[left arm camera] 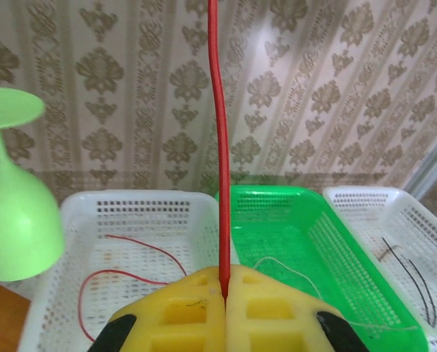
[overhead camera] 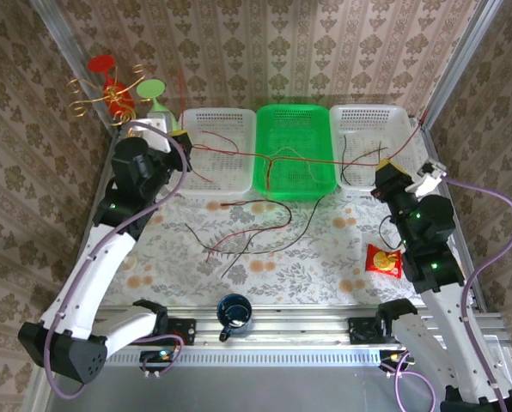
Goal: Untangle the cables
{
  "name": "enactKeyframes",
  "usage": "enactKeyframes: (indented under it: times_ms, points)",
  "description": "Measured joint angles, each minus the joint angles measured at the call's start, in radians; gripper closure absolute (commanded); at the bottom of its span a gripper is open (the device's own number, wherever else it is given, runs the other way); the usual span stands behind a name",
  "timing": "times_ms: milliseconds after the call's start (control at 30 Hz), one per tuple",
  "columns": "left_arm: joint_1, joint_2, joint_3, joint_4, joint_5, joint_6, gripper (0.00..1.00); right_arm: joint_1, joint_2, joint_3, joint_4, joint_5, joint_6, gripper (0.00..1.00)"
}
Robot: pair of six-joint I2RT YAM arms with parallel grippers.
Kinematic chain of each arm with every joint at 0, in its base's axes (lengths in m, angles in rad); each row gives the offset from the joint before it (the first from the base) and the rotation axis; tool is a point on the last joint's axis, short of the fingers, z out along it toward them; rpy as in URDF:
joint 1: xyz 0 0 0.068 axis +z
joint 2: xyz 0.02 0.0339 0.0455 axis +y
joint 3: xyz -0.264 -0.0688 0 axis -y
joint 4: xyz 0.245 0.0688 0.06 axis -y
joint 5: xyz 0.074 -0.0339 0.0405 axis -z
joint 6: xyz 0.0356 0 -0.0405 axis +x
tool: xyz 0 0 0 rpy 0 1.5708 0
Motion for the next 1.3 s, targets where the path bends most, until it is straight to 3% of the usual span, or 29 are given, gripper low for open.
enactKeyframes:
  times_ms: [267,567,900,1300]
  points:
    - [0.081,-0.101,-0.002,-0.017,-0.105,0.027,1.00,-0.067,-0.070,-0.047,-0.106,0.119,0.021,1.00]
    - [0.122,-0.123,-0.002,-0.049,-0.136,0.033,1.00,-0.082,-0.111,-0.051,-0.153,0.166,0.021,1.00]
    - [0.122,-0.080,0.026,-0.064,-0.040,0.003,1.00,-0.083,-0.109,-0.051,-0.153,0.138,0.017,1.00]
    - [0.113,0.161,0.417,-0.081,0.102,-0.005,1.00,-0.083,-0.101,-0.051,-0.152,0.111,0.021,1.00]
